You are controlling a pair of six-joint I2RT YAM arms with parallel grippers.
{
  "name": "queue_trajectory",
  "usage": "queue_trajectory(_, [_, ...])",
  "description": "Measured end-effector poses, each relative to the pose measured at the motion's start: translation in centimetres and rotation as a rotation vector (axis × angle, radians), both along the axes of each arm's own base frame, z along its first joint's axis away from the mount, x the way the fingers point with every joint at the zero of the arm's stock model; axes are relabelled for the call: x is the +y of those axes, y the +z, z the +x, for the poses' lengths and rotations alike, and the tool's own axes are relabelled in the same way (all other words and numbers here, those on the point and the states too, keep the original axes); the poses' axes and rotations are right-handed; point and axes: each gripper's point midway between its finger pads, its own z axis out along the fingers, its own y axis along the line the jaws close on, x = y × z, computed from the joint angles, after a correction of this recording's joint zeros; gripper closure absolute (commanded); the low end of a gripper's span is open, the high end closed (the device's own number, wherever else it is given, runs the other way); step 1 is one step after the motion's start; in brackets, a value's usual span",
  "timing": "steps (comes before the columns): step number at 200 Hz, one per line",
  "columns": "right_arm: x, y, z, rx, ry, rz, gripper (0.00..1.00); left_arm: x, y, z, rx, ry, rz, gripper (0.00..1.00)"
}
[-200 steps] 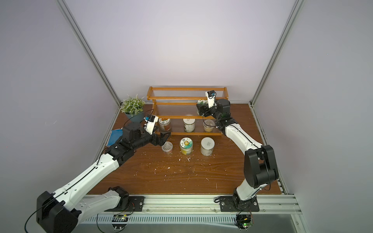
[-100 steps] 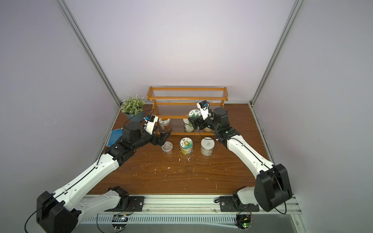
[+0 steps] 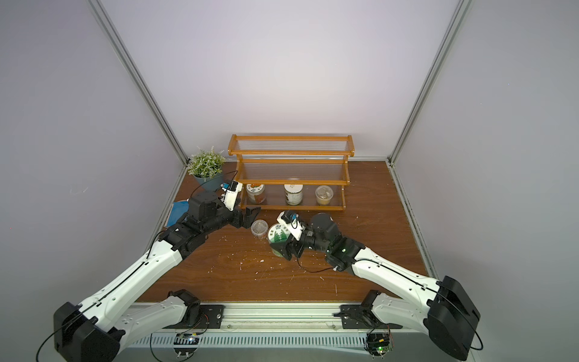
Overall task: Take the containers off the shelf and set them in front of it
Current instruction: Place the container at the center of the board.
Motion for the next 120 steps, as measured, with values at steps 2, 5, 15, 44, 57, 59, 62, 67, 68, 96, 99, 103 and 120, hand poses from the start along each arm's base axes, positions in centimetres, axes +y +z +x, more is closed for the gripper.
queue_trajectory(2, [0.2, -0.3, -0.2, 0.002, 0.004, -0.004, 0.2, 0.1, 0.0, 0.0, 0.001, 0.002, 0.002, 0.0])
queue_trajectory(5, [0.4, -0.7, -0.3, 0.003, 0.007, -0.012, 0.2, 0.1, 0.0, 0.0, 0.001, 0.003, 0.002, 0.0])
queue_trajectory(15, [1.3, -2.1, -0.7, 0.01, 0.02, -0.032, 0.2, 0.3, 0.0, 0.0, -0.001, 0.011, 0.004, 0.0])
queue_trajectory(44, [3.6, -4.6, -0.7, 0.0, 0.03, -0.036, 0.19, 0.7, 0.0, 0.1, -0.003, 0.026, 0.012, 0.0])
queue_trajectory(57, [4.5, -5.4, -0.6, -0.003, 0.035, -0.03, 0.19, 0.8, -0.1, 0.1, 0.002, 0.031, 0.017, 0.0])
queue_trajectory(59, [4.6, -5.6, -0.6, -0.003, 0.037, -0.03, 0.19, 0.9, -0.1, 0.1, 0.003, 0.032, 0.018, 0.0])
queue_trajectory(62, [4.8, -5.7, -0.6, -0.004, 0.038, -0.027, 0.19, 0.9, -0.2, 0.1, 0.004, 0.033, 0.019, 0.0])
queue_trajectory(67, [5.1, -6.0, -0.5, -0.004, 0.04, -0.024, 0.19, 1.0, -0.2, 0.2, 0.005, 0.037, 0.021, 0.0])
queue_trajectory(68, [5.1, -6.1, -0.5, -0.004, 0.041, -0.024, 0.19, 1.0, -0.2, 0.2, 0.005, 0.036, 0.021, 0.0])
queue_trajectory(96, [6.3, -7.4, -0.3, -0.011, 0.05, -0.01, 0.19, 1.6, -0.4, 0.3, 0.011, 0.055, 0.029, 0.0])
queue_trajectory(99, [6.4, -7.5, -0.3, -0.011, 0.051, -0.01, 0.19, 1.6, -0.4, 0.3, 0.011, 0.056, 0.029, 0.0])
queue_trajectory(103, [6.5, -7.7, -0.3, -0.011, 0.053, -0.01, 0.18, 1.7, -0.4, 0.3, 0.012, 0.058, 0.03, 0.0])
queue_trajectory(120, [7.0, -8.6, -0.4, -0.006, 0.061, -0.017, 0.18, 1.9, -0.3, 0.2, 0.013, 0.064, 0.031, 0.0])
